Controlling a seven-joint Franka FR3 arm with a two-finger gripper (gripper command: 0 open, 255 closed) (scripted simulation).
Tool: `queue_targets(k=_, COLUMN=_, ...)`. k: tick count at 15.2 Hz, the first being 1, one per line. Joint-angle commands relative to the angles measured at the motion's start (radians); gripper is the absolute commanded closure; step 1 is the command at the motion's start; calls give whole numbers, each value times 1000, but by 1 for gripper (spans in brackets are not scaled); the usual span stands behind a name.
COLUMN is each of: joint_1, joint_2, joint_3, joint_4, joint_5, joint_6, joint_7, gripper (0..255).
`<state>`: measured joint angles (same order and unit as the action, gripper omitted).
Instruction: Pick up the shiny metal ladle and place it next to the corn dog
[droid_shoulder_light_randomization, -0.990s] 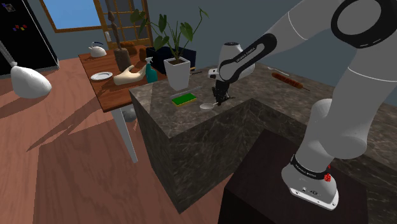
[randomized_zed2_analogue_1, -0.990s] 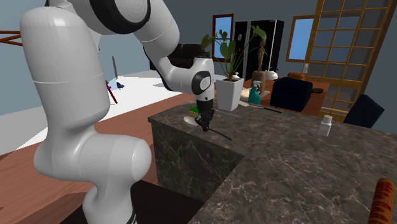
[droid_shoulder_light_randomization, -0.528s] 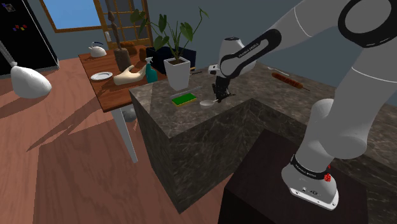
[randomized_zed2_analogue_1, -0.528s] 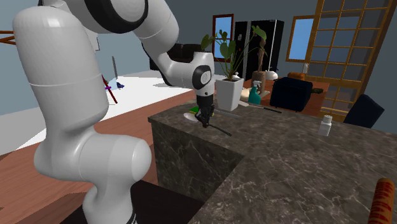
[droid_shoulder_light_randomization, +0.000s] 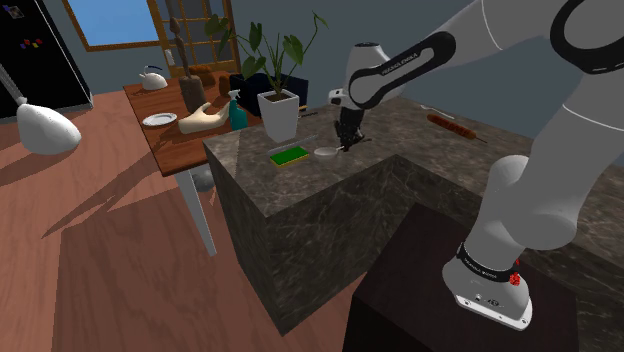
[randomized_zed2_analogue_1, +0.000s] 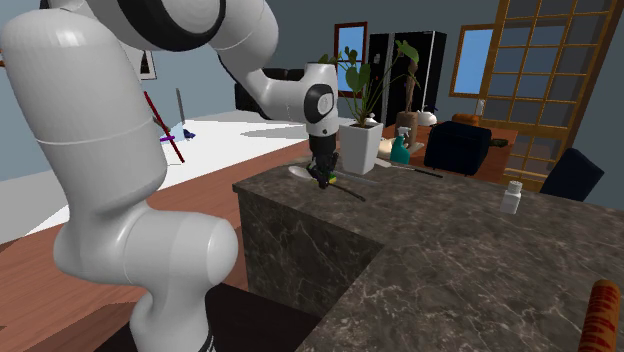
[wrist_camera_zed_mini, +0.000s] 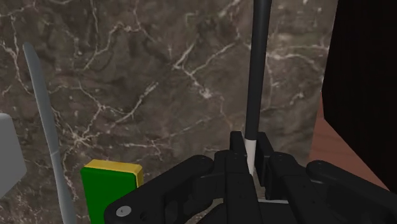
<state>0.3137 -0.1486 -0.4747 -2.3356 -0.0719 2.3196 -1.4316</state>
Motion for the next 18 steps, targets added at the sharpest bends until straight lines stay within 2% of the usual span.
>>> queue_targets(k=1, joint_1=0, joint_2=-15, joint_3=4, joint_4=15, joint_5=-7, joint_6=-29, joint_7=7, gripper=255)
queue_targets(k=8, joint_1=-2, joint_2=-58, joint_3=16, joint_4=71, joint_5=-24, joint_6=-125, joint_7=22, gripper=255)
queue_targets(k=18, joint_1=-144, joint_2=-320, joint_3=-67, joint_4=-130, joint_5=-169, joint_6=-162, joint_7=-98, gripper=255)
